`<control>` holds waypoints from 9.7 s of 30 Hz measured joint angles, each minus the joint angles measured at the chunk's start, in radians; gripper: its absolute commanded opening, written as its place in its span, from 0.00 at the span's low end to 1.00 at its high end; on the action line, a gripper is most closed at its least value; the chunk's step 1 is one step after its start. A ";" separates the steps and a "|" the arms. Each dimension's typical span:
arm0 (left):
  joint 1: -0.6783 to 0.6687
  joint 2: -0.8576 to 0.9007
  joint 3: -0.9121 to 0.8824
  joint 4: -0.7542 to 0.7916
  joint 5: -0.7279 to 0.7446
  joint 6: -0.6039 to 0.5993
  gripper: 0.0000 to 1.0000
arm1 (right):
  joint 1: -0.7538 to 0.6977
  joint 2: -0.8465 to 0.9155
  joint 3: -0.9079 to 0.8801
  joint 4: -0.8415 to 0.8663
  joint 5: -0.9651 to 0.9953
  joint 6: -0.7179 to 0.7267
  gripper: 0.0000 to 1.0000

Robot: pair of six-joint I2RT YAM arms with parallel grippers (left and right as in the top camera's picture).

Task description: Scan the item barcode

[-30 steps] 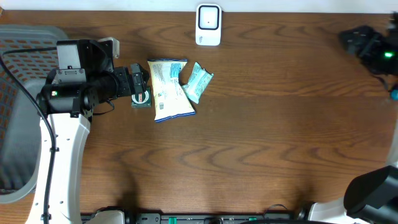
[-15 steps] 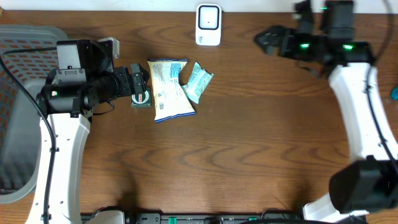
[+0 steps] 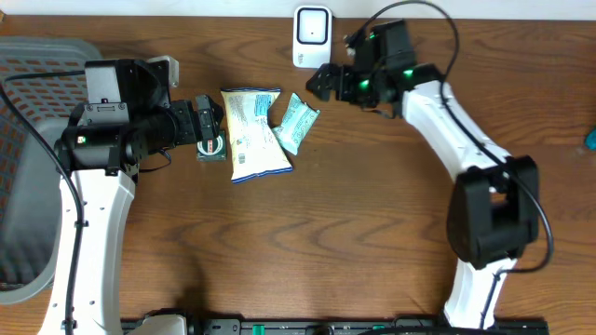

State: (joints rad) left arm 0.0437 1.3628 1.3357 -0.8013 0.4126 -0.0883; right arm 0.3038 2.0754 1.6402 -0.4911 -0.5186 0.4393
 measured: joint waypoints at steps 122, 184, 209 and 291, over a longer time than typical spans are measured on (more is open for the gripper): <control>0.000 0.000 0.000 0.000 0.000 0.000 0.98 | 0.143 0.153 0.008 -0.004 0.238 0.146 0.87; 0.000 0.000 0.000 0.000 0.000 0.000 0.98 | 0.027 -0.346 0.003 -0.235 -0.024 -0.088 0.01; 0.000 0.000 0.000 0.000 0.000 0.000 0.98 | 0.101 -0.389 -0.013 -0.214 0.100 -0.092 0.01; 0.000 0.000 0.000 0.000 0.000 0.000 0.98 | 0.098 -0.387 -0.414 -0.311 1.108 -0.101 0.01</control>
State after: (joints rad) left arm 0.0437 1.3628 1.3357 -0.8013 0.4126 -0.0879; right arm 0.4015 1.6882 1.2263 -0.8021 0.5896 0.3382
